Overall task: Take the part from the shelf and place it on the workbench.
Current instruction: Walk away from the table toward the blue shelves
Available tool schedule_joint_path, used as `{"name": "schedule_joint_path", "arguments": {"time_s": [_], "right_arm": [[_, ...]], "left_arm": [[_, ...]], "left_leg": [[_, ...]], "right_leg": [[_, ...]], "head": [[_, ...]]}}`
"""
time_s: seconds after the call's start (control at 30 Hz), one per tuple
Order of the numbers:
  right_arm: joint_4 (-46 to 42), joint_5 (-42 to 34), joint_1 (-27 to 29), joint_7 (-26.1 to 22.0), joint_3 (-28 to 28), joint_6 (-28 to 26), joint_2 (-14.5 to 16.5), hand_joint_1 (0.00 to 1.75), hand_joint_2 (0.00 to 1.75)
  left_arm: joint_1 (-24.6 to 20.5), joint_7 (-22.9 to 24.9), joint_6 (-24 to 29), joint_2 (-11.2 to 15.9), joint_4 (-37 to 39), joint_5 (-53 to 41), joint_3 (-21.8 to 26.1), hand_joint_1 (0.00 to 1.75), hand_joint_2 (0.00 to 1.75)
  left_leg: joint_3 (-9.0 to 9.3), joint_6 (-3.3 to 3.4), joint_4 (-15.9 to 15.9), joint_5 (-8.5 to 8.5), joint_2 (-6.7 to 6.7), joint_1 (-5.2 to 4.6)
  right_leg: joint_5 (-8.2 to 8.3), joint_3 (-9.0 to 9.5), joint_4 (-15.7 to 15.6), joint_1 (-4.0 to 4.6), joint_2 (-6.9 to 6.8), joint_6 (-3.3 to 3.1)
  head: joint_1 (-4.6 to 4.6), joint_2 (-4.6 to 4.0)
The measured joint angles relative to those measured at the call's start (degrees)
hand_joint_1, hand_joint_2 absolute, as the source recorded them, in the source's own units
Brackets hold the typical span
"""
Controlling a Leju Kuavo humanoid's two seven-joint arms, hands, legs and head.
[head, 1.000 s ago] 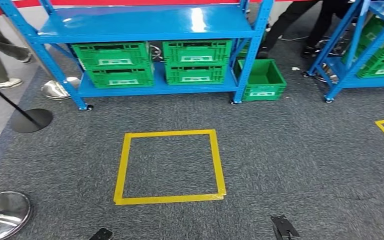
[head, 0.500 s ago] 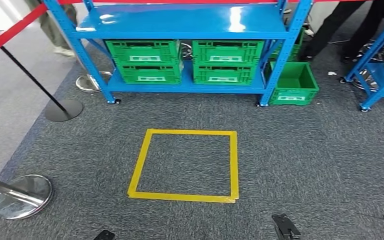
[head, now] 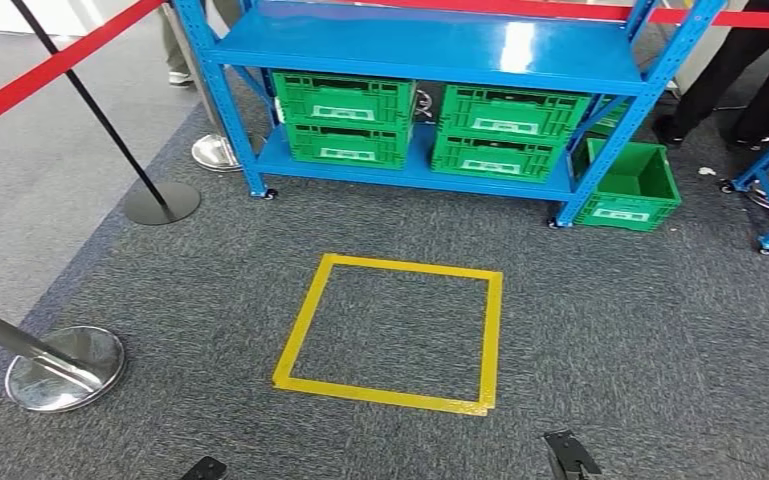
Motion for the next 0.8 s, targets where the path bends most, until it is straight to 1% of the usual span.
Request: {"name": "schedule_joint_path", "arguments": {"time_s": [0.03,0.07,0.1,0.13,0.17,0.23,0.27,0.4,0.47,0.53,0.6,0.67,0.7,0.73,0.77,0.8], "right_arm": [[0.00,0.08,-0.01,0.02,-0.02,-0.04,-0.01,0.00,0.00],[0.01,0.16,-0.08,0.05,-0.03,-0.08,-0.01,0.00,0.00],[0.01,0.23,-0.16,0.09,-0.03,-0.11,0.00,0.00,0.00],[0.02,0.27,-0.22,0.14,-0.03,-0.15,0.03,0.00,0.00],[0.02,0.29,-0.24,0.21,-0.03,-0.17,0.07,0.00,0.00],[0.02,0.31,-0.17,0.27,-0.10,-0.21,0.11,0.00,0.00],[0.01,0.31,-0.15,0.28,-0.15,-0.23,0.10,0.00,0.00],[0.02,0.38,-0.17,0.23,-0.24,-0.37,0.08,0.00,0.00],[0.02,0.36,-0.18,0.19,-0.25,-0.37,0.08,0.00,0.00],[0.02,0.33,-0.19,0.17,-0.28,-0.37,0.08,0.00,0.00],[0.02,0.31,-0.19,0.18,-0.31,-0.37,0.10,0.00,0.00],[0.02,0.31,-0.20,0.18,-0.32,-0.37,0.11,0.00,0.00],[0.02,0.31,-0.19,0.17,-0.32,-0.38,0.11,0.00,0.00],[0.01,0.31,-0.19,0.17,-0.33,-0.39,0.11,0.00,0.00],[0.01,0.31,-0.21,0.16,-0.33,-0.40,0.10,0.00,0.00],[0.00,0.31,-0.22,0.15,-0.34,-0.42,0.10,0.00,0.00]], "left_arm": [[0.00,0.05,-0.03,-0.02,0.00,-0.07,-0.01,0.00,0.00],[-0.01,0.09,-0.04,-0.04,0.00,-0.17,0.00,0.00,0.00],[-0.02,0.13,-0.04,-0.06,0.00,-0.28,0.00,0.00,0.00],[-0.01,0.16,-0.04,-0.04,0.00,-0.38,0.00,0.00,0.00],[0.01,0.18,-0.04,-0.02,0.00,-0.44,0.00,0.00,0.00],[0.07,0.18,-0.04,0.02,0.00,-0.50,-0.01,0.00,0.00],[0.07,0.18,-0.04,0.02,0.00,-0.52,-0.01,0.00,0.00],[0.02,0.18,-0.08,-0.05,0.00,-0.58,-0.01,0.00,0.00],[0.03,0.18,-0.09,-0.07,0.00,-0.60,-0.01,0.00,0.00],[0.03,0.18,-0.09,-0.07,0.00,-0.60,-0.01,0.00,0.00],[0.03,0.18,-0.09,-0.07,0.00,-0.60,-0.01,0.00,0.00],[0.02,0.18,-0.09,-0.07,0.00,-0.60,-0.01,0.00,0.00],[0.02,0.18,-0.09,-0.10,0.00,-0.60,-0.01,0.00,0.00],[0.02,0.18,-0.09,-0.14,0.00,-0.60,-0.01,0.00,0.00],[0.01,0.18,-0.09,-0.17,0.00,-0.60,-0.01,0.00,0.00],[0.01,0.18,-0.10,-0.21,0.00,-0.60,-0.01,0.00,0.00]], "left_leg": [[0.16,-0.11,0.01,-0.08,-0.26,0.01],[0.28,-0.32,0.06,-0.19,-0.46,-0.09],[0.32,-0.54,0.16,-0.27,-0.60,-0.19],[0.28,-0.61,0.27,-0.34,-0.69,-0.31],[0.17,-0.45,0.35,-0.29,-0.73,-0.43],[0.10,0.07,0.22,-0.09,-0.75,-0.44],[0.12,0.15,0.05,0.06,-0.75,-0.40],[0.17,-0.49,-0.48,0.39,-0.75,-0.27],[0.12,-0.79,-0.53,0.39,-0.75,-0.26],[0.05,-0.84,-0.45,0.27,-0.75,-0.30],[-0.03,-0.69,-0.35,0.14,-0.75,-0.42],[0.00,-0.48,-0.45,0.19,-0.74,-0.54],[0.15,-0.40,-0.78,0.42,-0.66,-0.42],[0.32,-0.29,-1.15,0.63,-0.57,-0.25],[0.49,-0.19,-1.51,0.83,-0.42,-0.05],[0.61,-0.15,-1.70,0.92,-0.23,0.11]], "right_leg": [[2.40,1.79,-4.04,-0.02,0.04,-0.14],[4.18,3.69,-8.16,-0.01,0.18,-0.27],[5.27,5.14,-11.22,-0.02,0.32,-0.44],[5.69,5.93,-12.93,-0.06,0.47,-0.50],[5.60,6.17,-13.55,-0.07,0.58,-0.55],[5.81,6.08,-13.69,-0.05,0.66,-0.61],[5.81,6.03,-13.69,0.03,0.71,-0.74],[5.81,5.82,-13.65,0.23,0.75,-1.31],[5.85,5.75,-13.67,0.19,0.73,-1.39],[5.90,5.76,-13.69,0.09,0.72,-1.39],[5.93,5.78,-13.70,-0.03,0.72,-1.23],[6.06,5.86,-13.93,-0.14,0.74,-0.88],[6.02,5.83,-13.91,-0.16,0.75,-0.68],[5.58,5.61,-13.40,-0.12,0.73,-0.47],[4.50,4.88,-11.80,-0.08,0.71,-0.27],[2.82,3.49,-8.82,-0.10,0.68,-0.07]], "head": [[0.02,0.00],[0.02,0.00],[0.00,0.01],[-0.04,0.01],[-0.07,0.01],[-0.12,0.01],[-0.12,0.01],[-0.11,0.00],[-0.11,0.00],[-0.11,0.00],[-0.10,0.00],[-0.11,0.00],[-0.10,0.01],[-0.05,0.01],[0.07,0.01],[0.19,0.01]]}}
